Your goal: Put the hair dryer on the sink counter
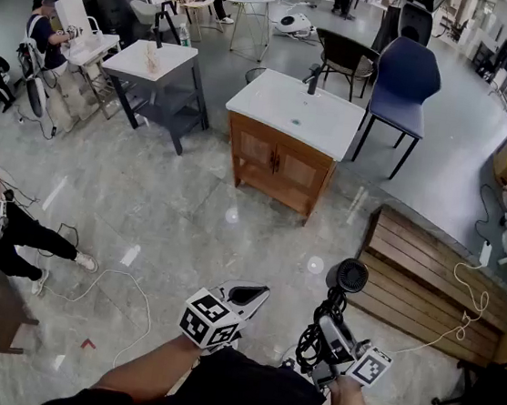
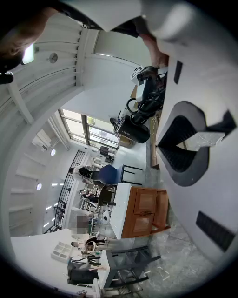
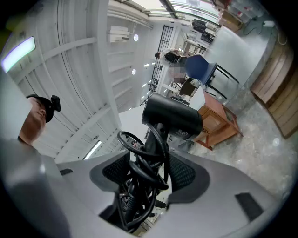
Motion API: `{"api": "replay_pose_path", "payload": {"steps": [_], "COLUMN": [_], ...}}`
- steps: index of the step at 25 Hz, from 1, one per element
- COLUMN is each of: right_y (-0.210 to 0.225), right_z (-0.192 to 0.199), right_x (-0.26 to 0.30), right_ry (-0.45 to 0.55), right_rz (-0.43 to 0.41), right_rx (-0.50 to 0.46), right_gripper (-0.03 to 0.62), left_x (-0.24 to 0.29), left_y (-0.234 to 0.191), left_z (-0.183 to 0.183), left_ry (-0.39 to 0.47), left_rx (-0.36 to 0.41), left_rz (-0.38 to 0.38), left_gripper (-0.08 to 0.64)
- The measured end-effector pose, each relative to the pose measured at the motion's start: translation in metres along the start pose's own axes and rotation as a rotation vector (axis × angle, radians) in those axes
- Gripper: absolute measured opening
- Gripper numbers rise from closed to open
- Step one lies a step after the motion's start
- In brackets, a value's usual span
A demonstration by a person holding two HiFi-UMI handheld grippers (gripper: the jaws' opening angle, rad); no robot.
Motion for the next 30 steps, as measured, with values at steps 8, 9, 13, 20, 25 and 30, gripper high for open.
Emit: {"api": "replay_pose_path", "payload": {"steps": [8, 9, 13, 20, 25, 30], "right_y": [-0.013, -0.012, -0.011, -0.011, -0.02, -0.028], "right_z": [-0.003, -0.004, -0.004, -0.005, -0.001, 0.01], "right_x": [-0.001, -0.001, 0.0, 0.0, 0.012, 0.029], "right_ry": [0.004, 0.005, 0.01, 0.023, 0.023, 0.028], "right_rz": [-0.034, -0.024, -0.021, -0.028, -0.008, 0.002], "right_rx": [0.008, 0.005, 0.0, -0.019, -0.059, -0.075], "right_gripper": [0.24, 0.24, 0.24, 0.244, 0.244, 0.244], "left_x": [-0.001, -0.002, -0.002, -0.004, -0.016, -0.038], "left_y": [0.004, 0.004, 0.003, 0.0, -0.01, -0.031], "left_z": [-0.006, -0.007, -0.007, -0.008, -0.01, -0.009], "left_ry": [0.007, 0.007, 0.007, 0.011, 0.014, 0.019], "left_rx": [0.007, 0.007, 0.016, 0.025, 0.036, 0.045], "left_rz": [0.001, 0.002, 0.004, 0.008, 0.024, 0.022], "left_gripper": [0.0, 0.0, 0.0, 0.0, 0.0, 0.0]}}
Point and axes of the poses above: the fingertips, and each gripper's own axes: x forward along the fingers, y to its right, z out of its underside, the point moved 1 cm from there along -x, backward along the fingers, and after that the axes turned 10 degrees about z, right-handed, at the moved point
